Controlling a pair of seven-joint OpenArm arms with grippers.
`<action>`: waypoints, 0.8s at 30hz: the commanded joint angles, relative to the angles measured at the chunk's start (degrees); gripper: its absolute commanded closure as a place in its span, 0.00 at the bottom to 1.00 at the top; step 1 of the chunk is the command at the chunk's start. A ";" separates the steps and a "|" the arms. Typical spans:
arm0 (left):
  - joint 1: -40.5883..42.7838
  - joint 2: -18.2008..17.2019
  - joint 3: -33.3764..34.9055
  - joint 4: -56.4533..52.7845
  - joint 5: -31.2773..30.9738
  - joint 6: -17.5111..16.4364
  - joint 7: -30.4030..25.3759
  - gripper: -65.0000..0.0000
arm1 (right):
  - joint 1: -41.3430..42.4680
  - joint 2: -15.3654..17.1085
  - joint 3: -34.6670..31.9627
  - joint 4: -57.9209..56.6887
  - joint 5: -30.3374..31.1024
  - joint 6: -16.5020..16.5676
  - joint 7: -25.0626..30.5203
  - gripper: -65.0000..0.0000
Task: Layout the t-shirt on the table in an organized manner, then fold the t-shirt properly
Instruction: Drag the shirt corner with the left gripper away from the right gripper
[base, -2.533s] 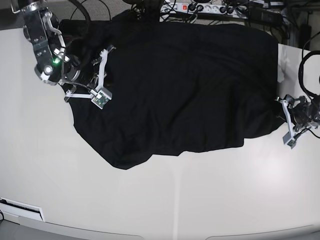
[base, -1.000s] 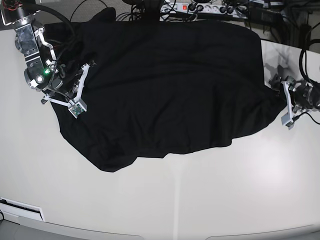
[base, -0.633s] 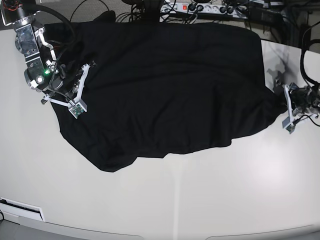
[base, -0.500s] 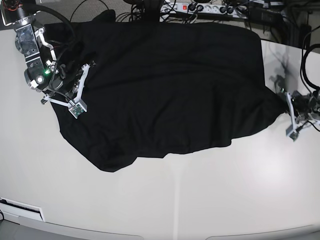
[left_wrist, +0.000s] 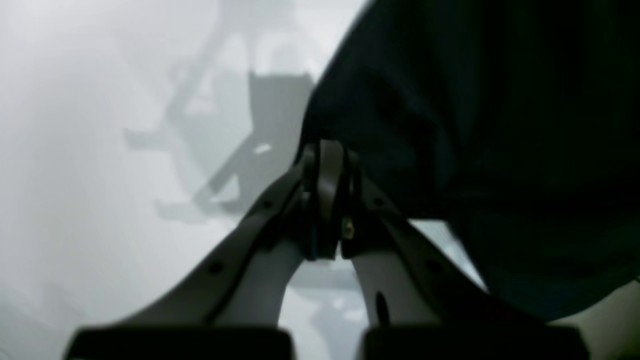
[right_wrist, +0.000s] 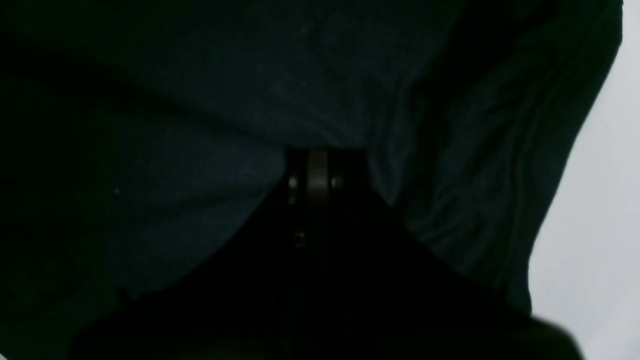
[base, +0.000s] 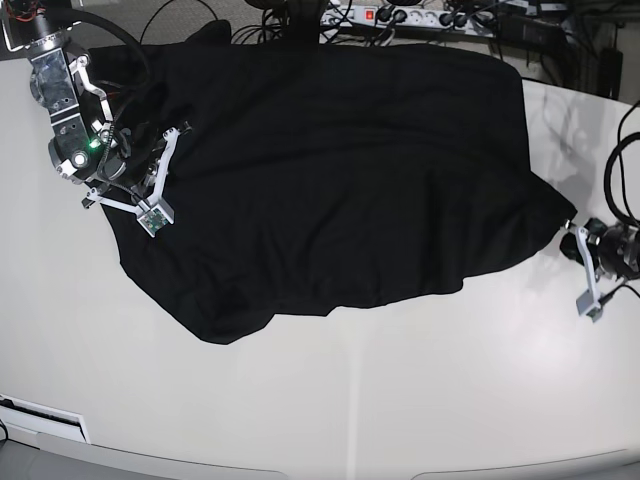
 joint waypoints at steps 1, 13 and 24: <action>-0.68 -1.38 -0.44 0.52 -0.31 -0.02 -1.25 1.00 | 0.15 0.81 0.28 0.02 -0.87 -0.39 -2.12 1.00; 2.69 5.68 -0.44 -5.51 6.84 1.51 -8.00 1.00 | 0.26 0.81 0.28 0.02 -0.72 -0.42 -2.14 1.00; 2.25 4.48 -0.44 -9.33 12.07 1.55 -15.08 1.00 | 0.26 0.81 0.28 0.02 -0.72 -0.42 -2.14 1.00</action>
